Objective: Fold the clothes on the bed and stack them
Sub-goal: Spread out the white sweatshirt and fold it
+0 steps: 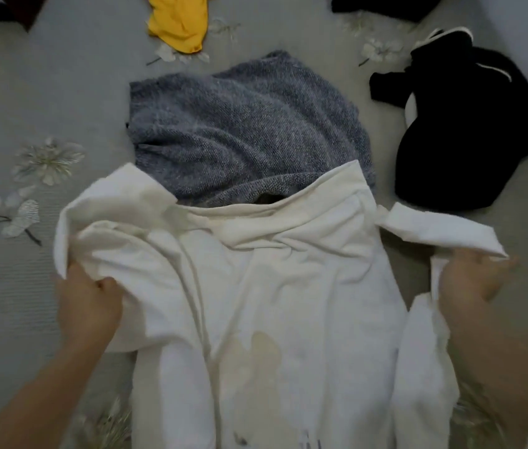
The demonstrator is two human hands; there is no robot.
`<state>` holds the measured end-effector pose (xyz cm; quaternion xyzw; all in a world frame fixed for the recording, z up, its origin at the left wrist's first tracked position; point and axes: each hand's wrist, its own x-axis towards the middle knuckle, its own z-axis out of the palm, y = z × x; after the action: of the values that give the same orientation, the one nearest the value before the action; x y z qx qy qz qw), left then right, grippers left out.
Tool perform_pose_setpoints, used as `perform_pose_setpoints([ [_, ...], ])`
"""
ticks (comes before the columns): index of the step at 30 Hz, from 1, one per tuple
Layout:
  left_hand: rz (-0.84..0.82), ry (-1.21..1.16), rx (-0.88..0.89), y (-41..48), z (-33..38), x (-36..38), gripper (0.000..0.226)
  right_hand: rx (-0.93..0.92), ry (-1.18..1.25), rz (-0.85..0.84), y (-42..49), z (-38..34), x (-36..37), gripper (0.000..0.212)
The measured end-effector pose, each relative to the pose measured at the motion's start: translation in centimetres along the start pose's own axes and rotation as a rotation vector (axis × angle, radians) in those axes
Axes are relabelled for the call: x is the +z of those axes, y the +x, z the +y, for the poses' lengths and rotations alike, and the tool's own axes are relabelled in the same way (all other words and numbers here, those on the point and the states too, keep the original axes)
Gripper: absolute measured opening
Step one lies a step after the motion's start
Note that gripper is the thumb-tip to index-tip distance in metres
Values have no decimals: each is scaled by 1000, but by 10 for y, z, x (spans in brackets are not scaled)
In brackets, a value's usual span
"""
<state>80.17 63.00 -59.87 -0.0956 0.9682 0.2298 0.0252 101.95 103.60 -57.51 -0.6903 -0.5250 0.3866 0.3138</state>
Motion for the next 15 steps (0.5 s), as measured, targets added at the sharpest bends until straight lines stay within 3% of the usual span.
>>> perform_pose_setpoints([
  [3, -24, -41, -431, 13, -27, -16, 75, -171, -217, -231, -24, 6, 11, 58],
  [5, -21, -3, -583, 13, -21, -16, 86, -267, -299, -400, -44, 5, 36, 55],
  [6, -6, 35, -521, 12, -13, -13, 87, -291, -286, -475, -53, 3, 51, 53],
  [10, -39, 102, 60, 14, 30, 17, 72, -406, -274, -602, -71, -11, 110, 55],
  [12, -124, -31, 69, 23, 50, 35, 64, -432, -267, -588, -64, -18, 131, 60],
  [15, -118, -310, -184, 50, 62, 56, 59, -385, -239, -514, -39, -31, 153, 65],
])
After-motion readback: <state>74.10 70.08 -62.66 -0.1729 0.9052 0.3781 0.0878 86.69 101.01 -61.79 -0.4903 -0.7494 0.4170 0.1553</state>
